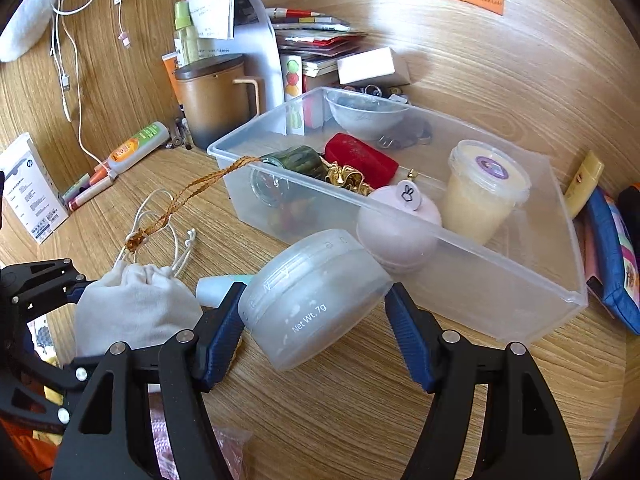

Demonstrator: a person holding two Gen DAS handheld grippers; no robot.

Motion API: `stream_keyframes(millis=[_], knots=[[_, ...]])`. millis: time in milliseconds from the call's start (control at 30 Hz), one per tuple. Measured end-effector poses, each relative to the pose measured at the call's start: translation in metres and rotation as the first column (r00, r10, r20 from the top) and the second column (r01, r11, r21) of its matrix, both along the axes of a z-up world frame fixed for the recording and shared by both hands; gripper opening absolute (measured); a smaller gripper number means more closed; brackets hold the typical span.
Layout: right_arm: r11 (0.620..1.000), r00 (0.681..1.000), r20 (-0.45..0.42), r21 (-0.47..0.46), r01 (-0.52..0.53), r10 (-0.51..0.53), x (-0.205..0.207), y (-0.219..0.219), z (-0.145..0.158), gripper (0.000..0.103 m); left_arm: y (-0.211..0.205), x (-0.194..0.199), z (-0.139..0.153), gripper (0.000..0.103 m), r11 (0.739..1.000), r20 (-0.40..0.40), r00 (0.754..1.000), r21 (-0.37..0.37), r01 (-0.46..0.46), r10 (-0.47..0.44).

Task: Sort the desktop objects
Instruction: 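Grasp the frosted white jar with the right tool while the left tool grasps the white cloth bag, then carry the white jar and cloth bag over the clear box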

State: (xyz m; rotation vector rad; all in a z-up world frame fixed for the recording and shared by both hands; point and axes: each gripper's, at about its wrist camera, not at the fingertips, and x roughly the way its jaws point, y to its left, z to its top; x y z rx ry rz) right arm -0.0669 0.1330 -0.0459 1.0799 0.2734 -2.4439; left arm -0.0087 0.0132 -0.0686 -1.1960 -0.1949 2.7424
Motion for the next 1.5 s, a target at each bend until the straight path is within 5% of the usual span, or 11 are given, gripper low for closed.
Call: stream_keyframes(millis=[1500], knots=[[0.992,0.979,-0.162,-0.034,0.119,-0.123,0.007,0.063,0.062,0.066,-0.013,-0.048,0.089,0.050,0.998,-0.192,0.981,0.047,0.034,-0.024]])
